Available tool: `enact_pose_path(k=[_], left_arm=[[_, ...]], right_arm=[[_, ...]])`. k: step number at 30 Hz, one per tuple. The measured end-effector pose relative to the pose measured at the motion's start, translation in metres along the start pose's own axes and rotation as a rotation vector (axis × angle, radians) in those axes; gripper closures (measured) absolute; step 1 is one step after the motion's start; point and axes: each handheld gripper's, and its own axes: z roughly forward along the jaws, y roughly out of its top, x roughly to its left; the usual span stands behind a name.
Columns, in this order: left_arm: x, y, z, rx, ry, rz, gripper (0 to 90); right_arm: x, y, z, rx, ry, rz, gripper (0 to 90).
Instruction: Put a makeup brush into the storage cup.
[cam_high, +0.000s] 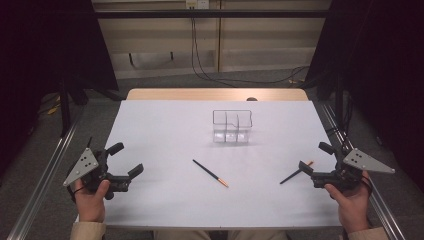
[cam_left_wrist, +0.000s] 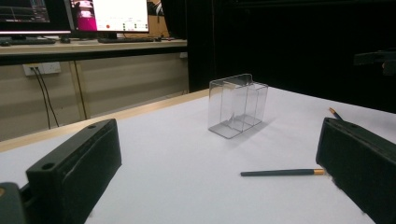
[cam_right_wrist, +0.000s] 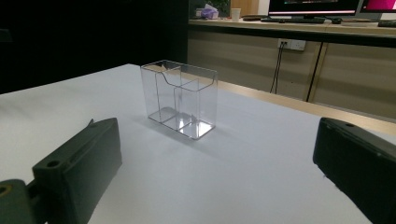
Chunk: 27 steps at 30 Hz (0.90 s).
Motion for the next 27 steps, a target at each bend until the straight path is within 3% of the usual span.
enact_pose_path(k=[16,27], left_arm=[[-0.001,0.007,0.004,-0.031,-0.027,0.004,0.0],[0.000,0.014,0.020,-0.060,-0.065,-0.012,0.0]], right_arm=[[0.002,0.001,0.004,0.006,0.009,-0.003,0.0],[0.002,-0.001,0.000,0.009,0.007,-0.006,0.0]])
